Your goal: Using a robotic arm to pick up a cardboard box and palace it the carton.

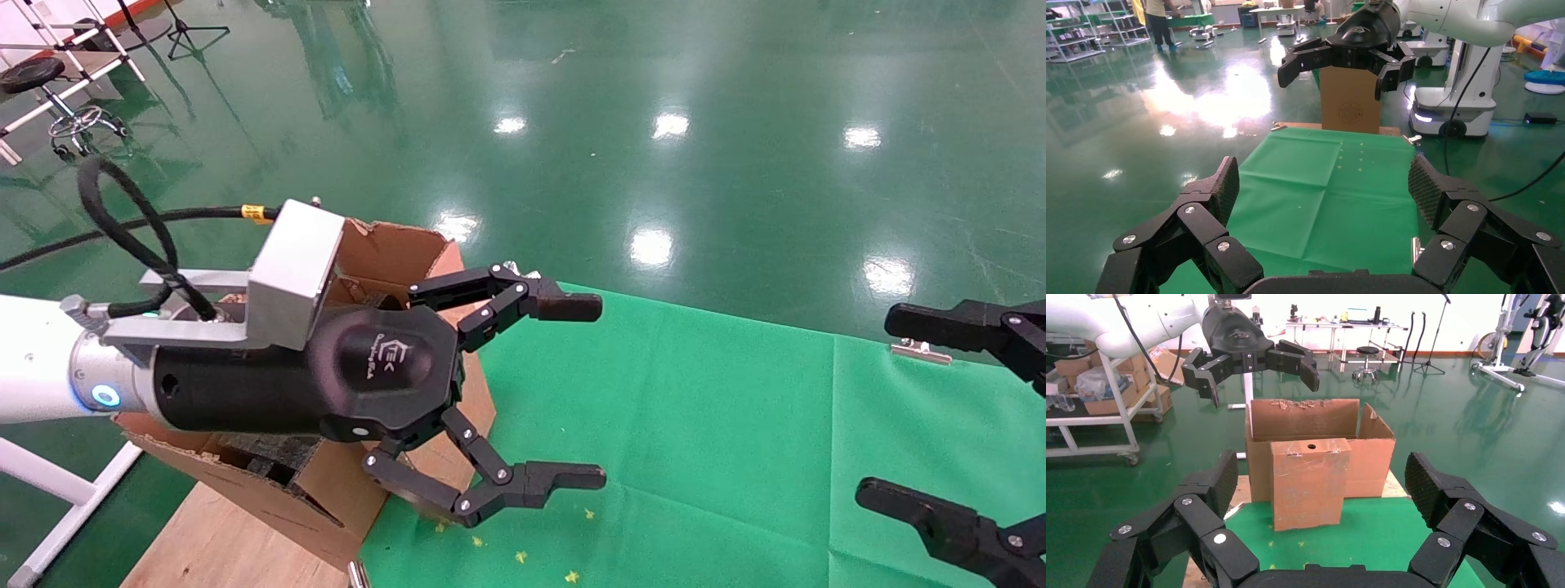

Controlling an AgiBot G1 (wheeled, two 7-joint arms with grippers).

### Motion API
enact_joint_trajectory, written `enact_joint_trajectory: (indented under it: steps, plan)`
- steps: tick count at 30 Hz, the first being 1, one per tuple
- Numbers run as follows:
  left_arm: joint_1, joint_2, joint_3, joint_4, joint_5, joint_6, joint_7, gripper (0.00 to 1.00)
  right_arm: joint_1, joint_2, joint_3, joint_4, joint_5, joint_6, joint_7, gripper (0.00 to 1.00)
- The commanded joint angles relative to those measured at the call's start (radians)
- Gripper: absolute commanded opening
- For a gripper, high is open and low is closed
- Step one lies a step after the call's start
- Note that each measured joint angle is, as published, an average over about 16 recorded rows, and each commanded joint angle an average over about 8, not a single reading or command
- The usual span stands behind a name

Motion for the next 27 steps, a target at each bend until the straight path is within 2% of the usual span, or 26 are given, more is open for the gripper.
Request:
enact_joint_trajectory:
  steps: [1,18,19,21,25,27]
  plan:
    - [0.000,0.000,0.000,0.000,0.000,0.000,0.000,1.00,0.000,0.000,0.000,0.000,0.000,0.000,0.000,1.00]
    - [0.000,0.000,0.000,0.000,-0.001,0.000,0.000,1.00,0.000,0.000,0.000,0.000,0.000,0.000,0.000,0.99]
    - [0.000,0.000,0.000,0.000,-0.001,0.000,0.000,1.00,0.000,0.000,0.000,0.000,0.000,0.000,0.000,0.94]
    - [0.000,-0.001,0.000,0.000,0.001,0.000,0.001,1.00,0.000,0.000,0.000,0.000,0.000,0.000,0.000,0.77]
    - [-0.007,-0.009,0.003,-0.002,0.029,-0.014,0.005,1.00,0.000,0.000,0.000,0.000,0.000,0.000,0.000,0.27]
    - [-0.016,-0.017,0.009,-0.005,0.065,-0.033,0.003,1.00,0.000,0.000,0.000,0.000,0.000,0.000,0.000,0.07]
